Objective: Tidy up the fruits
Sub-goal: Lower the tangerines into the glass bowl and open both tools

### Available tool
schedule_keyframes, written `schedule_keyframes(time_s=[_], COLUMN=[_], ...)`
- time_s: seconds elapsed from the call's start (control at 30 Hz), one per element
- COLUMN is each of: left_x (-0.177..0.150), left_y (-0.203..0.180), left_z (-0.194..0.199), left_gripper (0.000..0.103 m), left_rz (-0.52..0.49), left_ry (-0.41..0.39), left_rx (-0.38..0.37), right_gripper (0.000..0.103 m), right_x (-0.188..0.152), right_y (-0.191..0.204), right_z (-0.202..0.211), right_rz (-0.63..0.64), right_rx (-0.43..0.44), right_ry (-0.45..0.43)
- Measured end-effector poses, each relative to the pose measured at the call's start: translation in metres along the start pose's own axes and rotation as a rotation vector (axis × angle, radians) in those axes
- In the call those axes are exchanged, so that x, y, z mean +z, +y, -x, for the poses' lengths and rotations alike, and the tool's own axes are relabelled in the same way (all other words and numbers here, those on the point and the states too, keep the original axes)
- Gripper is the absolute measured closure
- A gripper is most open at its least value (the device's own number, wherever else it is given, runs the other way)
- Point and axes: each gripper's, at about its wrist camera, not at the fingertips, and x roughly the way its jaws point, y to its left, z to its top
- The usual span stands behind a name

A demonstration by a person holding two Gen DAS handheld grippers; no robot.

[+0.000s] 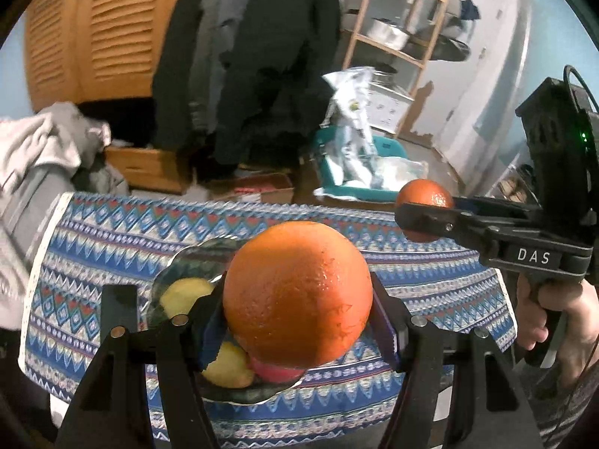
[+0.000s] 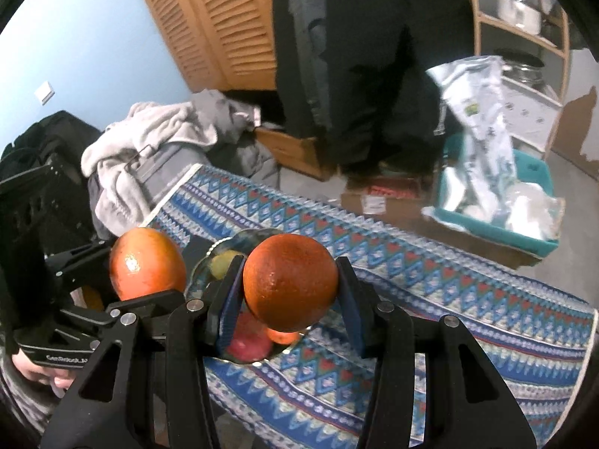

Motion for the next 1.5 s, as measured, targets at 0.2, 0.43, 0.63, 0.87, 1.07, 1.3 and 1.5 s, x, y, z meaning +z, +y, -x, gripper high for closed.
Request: schedule_keyframes(time_s=[0.2,0.43,0.63,0.87,1.07,1.3,1.5], left_x=[-0.015,-0.034,-0.049,-0.065,-0.075,-0.071,-0.069], left_y=[0.034,0.067,0.088,0.1,0.106,0.107,0.109], left_z=[-0.02,-0.048,-0.071,-0.095,-0.11,-0.111,-0.107], left_gripper=[0.035,0.035,0.035,0.035,0.034,0.034,0.033], left_rz=[0.053,0.096,0.15,0.181,0.213,0.209,0.212], left_ry=[0.052,0.128,0.201,0.273,0.309,0.299,0.286], left_rx=[0.042,0.088,0.105,0.138,0.142,0.166,0.185], right_gripper=[0.056,0.056,0.056,0.056,0.056,0.052,0.052], right_x=[-0.002,-0.009,-0.021,-0.031,-0.036,-0.043,-0.04], right_y=[0.019,0.034,0.044,0.044,0.045,0.045,0.047], right_z=[-0.049,-0.103,-0.146,-0.178,-0.193,-0.205,-0.199], right_rz=[0.018,0.042,0.063,0.043,0.038,0.011,0.003], right_rx=[0.028,0.044,0.055,0.078,0.091,0.12,0.127], right_ry=[0.072,0.157,0.235,0.294,0.325,0.348,0.333])
